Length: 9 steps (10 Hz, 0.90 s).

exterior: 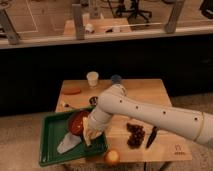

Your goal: Place banana in tray

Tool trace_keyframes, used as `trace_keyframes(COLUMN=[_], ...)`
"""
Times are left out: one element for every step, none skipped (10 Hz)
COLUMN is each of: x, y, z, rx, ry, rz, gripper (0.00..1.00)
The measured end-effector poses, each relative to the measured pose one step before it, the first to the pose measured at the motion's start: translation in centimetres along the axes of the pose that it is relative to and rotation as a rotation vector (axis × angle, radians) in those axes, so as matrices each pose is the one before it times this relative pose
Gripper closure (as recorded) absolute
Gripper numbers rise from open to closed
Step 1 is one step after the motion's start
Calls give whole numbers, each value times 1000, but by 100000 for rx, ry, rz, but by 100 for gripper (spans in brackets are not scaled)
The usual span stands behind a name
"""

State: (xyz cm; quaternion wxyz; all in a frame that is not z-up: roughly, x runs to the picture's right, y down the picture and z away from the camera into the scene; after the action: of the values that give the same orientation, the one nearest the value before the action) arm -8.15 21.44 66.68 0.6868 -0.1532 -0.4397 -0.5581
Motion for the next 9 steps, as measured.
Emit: trace_keyframes(x=[-617,-736,-688,-370,-390,-247,-125,-94,52], y=[-578,-699,-695,-546,-405,-352,-189,-23,216], z=[135,263,342,223,146,97,44,20,109], rx=[228,281,435,712,742,862,541,153,277], ry=[-3164,-5413,-6524,-4215,-4398,-3160,-1610,-652,614], rz=[-10804,-12393,-12084,-8029,-8206,-6308,-3367,-1159,-889], gripper=[100,100,100,100,100,100,100,100,100])
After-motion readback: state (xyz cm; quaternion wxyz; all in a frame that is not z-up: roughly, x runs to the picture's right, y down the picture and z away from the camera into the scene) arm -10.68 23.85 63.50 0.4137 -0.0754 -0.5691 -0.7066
